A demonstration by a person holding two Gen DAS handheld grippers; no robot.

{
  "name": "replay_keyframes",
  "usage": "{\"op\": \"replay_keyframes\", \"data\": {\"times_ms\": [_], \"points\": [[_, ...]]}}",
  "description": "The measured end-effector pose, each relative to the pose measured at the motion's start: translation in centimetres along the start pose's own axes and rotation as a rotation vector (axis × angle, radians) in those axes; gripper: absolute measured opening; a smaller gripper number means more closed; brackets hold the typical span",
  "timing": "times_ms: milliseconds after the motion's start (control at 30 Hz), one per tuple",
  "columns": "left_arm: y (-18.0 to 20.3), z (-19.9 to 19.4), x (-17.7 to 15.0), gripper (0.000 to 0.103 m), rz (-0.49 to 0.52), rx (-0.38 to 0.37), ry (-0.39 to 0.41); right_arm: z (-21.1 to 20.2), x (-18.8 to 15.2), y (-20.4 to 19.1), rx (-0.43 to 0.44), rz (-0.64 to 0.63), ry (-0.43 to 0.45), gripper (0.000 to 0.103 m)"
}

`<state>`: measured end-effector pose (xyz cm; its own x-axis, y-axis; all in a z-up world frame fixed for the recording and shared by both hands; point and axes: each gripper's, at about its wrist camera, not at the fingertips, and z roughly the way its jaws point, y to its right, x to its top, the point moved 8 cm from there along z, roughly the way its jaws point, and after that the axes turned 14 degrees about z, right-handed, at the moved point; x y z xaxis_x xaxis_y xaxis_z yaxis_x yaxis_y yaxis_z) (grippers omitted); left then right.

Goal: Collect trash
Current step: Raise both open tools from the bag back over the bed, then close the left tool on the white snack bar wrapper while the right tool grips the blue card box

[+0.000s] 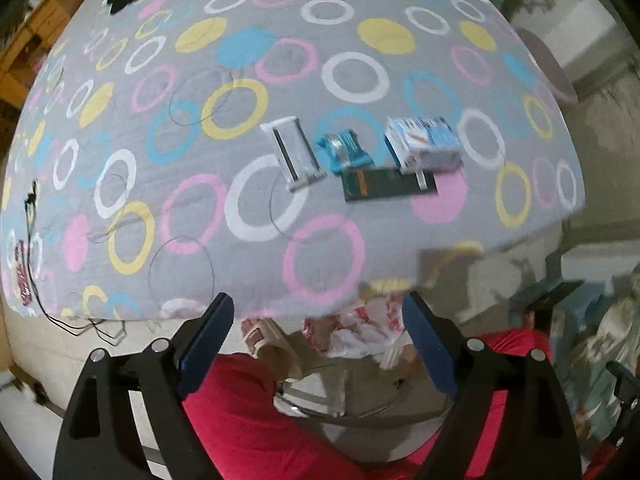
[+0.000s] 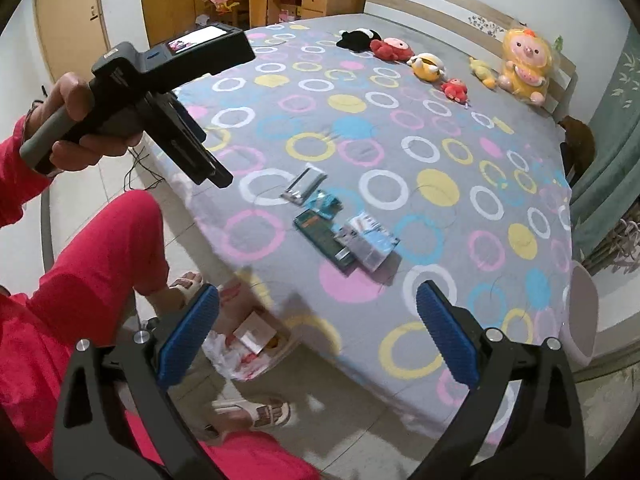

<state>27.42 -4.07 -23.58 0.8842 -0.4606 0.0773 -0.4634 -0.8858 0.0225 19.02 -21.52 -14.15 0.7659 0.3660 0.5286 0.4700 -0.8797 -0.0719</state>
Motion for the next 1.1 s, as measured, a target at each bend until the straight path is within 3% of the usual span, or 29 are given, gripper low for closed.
{"op": "replay_keyframes", "data": {"times_ms": [267, 467, 733, 1100], "points": [[-3.5, 2.7, 5.1, 0.084, -0.092, -0.039, -0.016, 3.6, 4.4, 3.4, 0.042, -0.080, -0.084, 0.096], [-5.5, 5.2, 7.7, 0.084, -0.122, -0.007, -0.039, 7.3, 6.4, 4.8, 0.078, -0.139, -0.163, 0.096], [-7.0, 9.8, 9.6, 0.084, -0.194, -0.040, -0.078, 13.6, 6.8, 5.4, 0.108, -0.189, -0.273, 0.096], [-8.4, 13.8, 11.4, 0.084, -0.216, -0.030, -0.098, 21.2, 5.7, 5.8, 0.143, -0.261, -0.434, 0.096]]}}
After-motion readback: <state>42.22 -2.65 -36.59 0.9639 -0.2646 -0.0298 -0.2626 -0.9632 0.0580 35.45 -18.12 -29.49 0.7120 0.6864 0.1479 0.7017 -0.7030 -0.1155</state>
